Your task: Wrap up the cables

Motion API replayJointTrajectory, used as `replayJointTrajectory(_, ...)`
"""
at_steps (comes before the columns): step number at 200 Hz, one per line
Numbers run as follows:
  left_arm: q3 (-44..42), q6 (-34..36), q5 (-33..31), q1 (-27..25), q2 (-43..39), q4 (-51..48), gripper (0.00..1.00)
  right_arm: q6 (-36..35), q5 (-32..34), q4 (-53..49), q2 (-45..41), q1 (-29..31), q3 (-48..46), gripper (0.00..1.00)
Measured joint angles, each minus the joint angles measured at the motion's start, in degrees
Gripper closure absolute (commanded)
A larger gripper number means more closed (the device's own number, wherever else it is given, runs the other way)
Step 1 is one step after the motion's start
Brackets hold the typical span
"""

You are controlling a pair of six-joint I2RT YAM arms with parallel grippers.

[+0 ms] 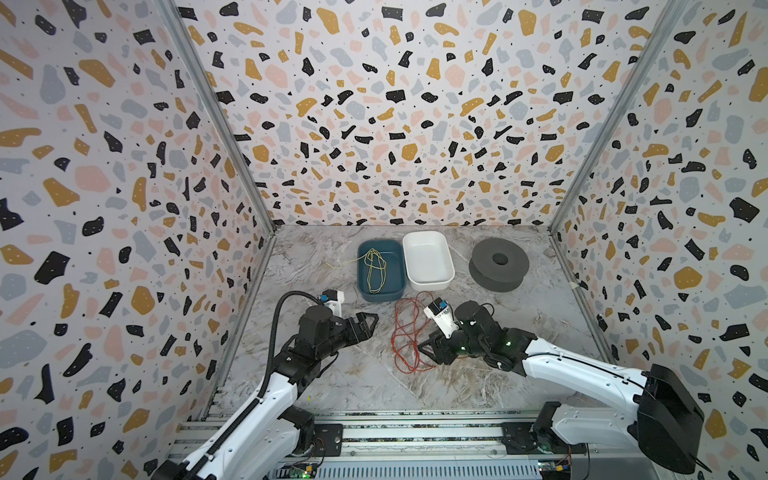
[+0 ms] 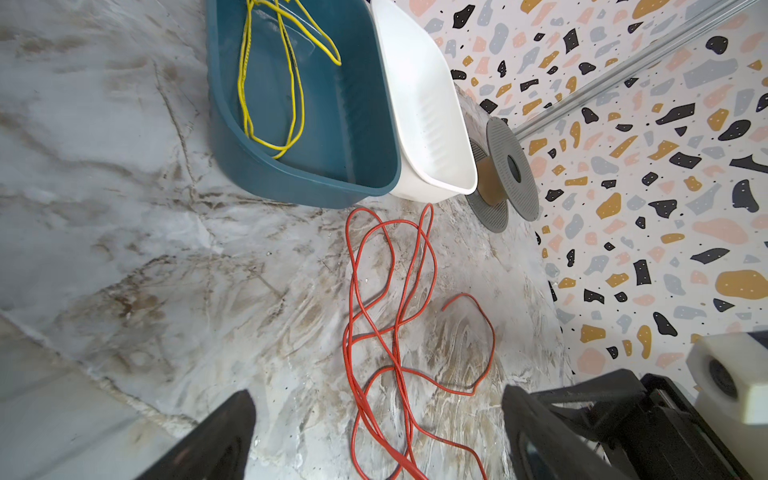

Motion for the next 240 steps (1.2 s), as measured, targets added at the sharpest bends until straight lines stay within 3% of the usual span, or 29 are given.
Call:
replayJointTrajectory(99,-1.1,0.5,-3.5,-1.6,0.6,-0.9,0.15,1.9,-2.1,0.2,14.6,3.7,7.7,0.73)
replayJointTrajectory(240,-1.1,2.1,-3.9,-1.6,2.9,-1.6,0.13,1.5,-4.1,1.3,18.1,6.7,7.3,0.83)
